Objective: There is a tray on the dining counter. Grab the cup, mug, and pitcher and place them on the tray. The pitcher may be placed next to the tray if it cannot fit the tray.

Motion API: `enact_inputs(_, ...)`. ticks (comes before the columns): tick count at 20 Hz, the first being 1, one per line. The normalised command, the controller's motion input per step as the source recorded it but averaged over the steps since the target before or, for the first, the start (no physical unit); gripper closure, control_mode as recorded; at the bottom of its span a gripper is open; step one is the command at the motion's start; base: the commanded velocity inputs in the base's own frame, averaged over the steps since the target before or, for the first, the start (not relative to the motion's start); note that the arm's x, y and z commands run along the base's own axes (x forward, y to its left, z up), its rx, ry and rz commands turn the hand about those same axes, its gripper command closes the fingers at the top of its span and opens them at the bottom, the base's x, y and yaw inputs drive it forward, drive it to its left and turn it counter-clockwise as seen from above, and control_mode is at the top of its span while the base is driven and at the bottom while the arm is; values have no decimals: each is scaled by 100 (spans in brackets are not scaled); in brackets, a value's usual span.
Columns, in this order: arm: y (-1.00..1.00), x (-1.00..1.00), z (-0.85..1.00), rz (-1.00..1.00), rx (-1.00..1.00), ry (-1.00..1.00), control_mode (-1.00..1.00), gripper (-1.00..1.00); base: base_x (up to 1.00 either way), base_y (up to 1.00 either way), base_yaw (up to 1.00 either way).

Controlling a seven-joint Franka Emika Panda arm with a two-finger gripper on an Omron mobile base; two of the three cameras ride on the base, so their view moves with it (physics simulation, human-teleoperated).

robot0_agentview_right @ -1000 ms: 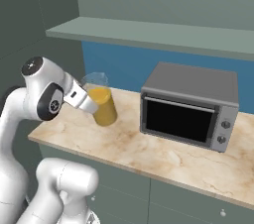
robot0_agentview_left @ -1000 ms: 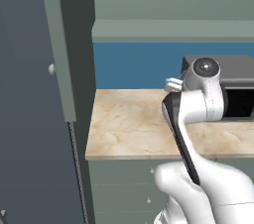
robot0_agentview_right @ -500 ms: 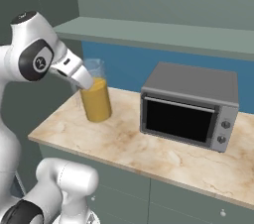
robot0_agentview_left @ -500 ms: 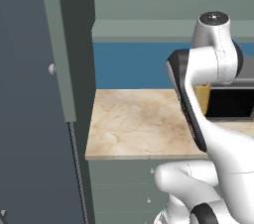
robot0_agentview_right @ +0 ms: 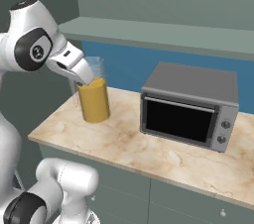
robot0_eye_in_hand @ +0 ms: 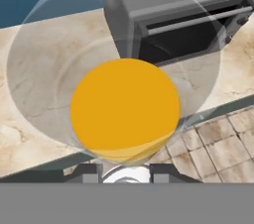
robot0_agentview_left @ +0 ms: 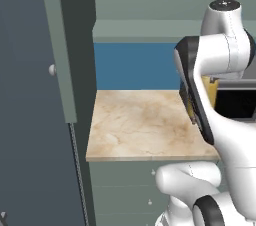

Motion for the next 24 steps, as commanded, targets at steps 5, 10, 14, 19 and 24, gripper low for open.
enact_inputs(5,-14,-11,0,0,0,0,-100,100,0,0,0)
enact_inputs(10,-4,-15,0,0,0,0,-100,100,0,0,0)
enact_inputs(14,-2,-23,0,0,0,0,-100,100,0,0,0)
enact_inputs(19,0,0,0,0,0,0,100,100,-70,-2,0)
enact_inputs(24,0,0,0,0,0,0,100,100,-93,-7,-2)
